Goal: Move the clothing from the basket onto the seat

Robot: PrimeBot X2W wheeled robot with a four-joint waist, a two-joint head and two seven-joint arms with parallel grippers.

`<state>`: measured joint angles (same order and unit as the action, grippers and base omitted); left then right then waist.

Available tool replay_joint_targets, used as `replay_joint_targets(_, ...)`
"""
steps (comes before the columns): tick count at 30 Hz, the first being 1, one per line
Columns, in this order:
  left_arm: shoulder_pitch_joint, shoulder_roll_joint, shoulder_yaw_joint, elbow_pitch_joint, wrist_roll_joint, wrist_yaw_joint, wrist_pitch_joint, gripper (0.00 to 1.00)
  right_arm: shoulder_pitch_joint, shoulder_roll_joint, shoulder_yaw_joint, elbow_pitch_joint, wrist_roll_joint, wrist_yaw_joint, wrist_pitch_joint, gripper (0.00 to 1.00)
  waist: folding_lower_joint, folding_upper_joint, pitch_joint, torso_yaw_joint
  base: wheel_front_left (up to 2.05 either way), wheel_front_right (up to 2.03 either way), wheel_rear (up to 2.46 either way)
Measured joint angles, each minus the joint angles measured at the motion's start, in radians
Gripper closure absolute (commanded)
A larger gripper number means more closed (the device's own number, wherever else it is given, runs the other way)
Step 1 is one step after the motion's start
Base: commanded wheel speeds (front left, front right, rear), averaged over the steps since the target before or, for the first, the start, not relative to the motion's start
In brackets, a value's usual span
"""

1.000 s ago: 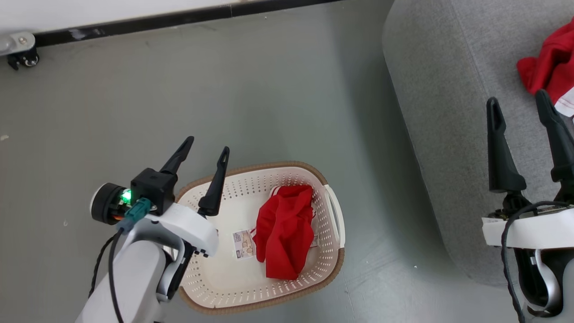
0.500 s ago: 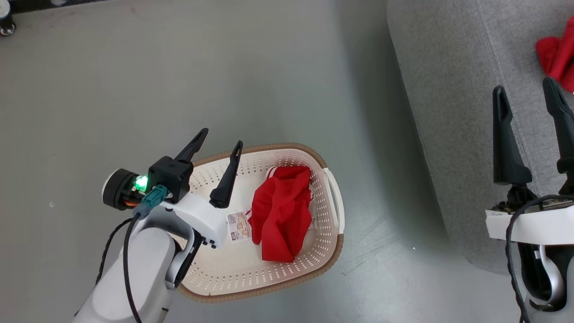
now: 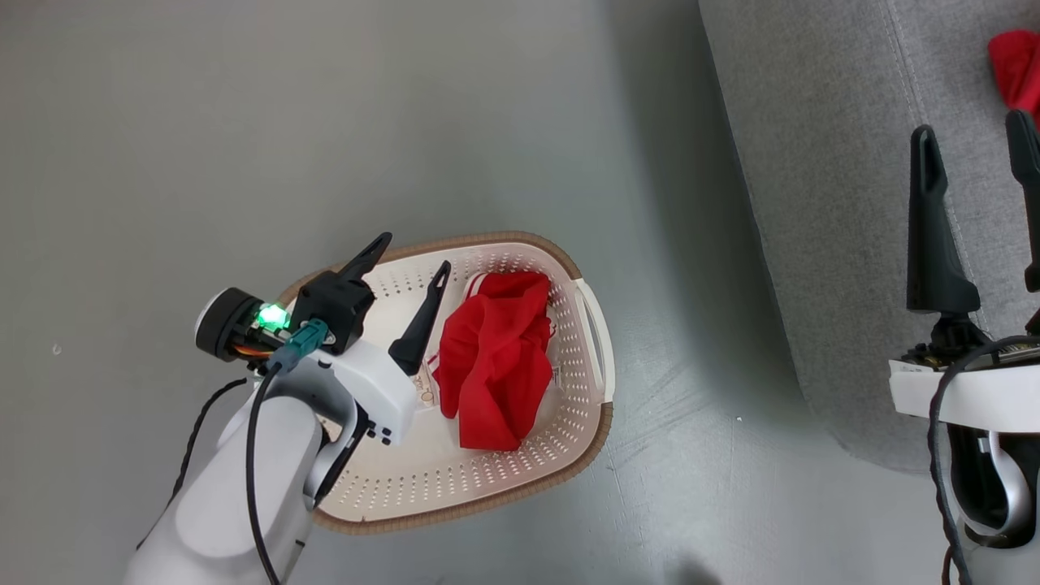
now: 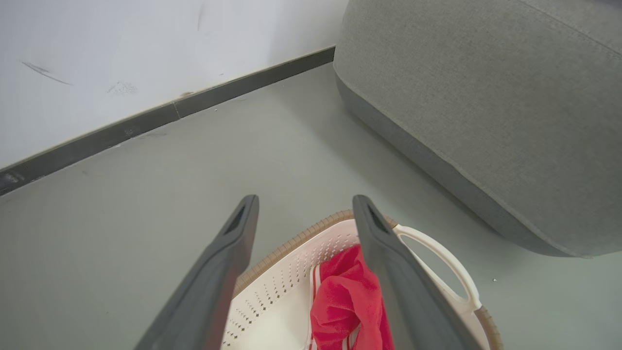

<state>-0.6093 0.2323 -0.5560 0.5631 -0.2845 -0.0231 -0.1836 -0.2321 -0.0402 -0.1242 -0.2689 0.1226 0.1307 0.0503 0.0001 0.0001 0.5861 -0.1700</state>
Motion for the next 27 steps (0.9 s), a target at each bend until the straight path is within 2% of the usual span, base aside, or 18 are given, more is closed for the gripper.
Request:
replay_joint_targets(8, -0.034, -0.009, -0.023, 0.046, 0.007, -0.031, 0.034, 0.0, -0.031, 0.0, -0.001, 0.003, 0.002, 0.0, -0.015, 0.0, -0.0001, 0.0, 0.032, -0.011, 0.0, 0.0, 0.0)
replay_joint_targets(27, -0.072, -0.046, -0.061, 0.164, -0.003, -0.067, 0.097, 0.0, -0.061, -0.001, 0.01, 0.021, 0.007, 0.0, -0.048, 0.0, 0.0, 0.0, 0.078, -0.045, 0.0, 0.0, 0.0)
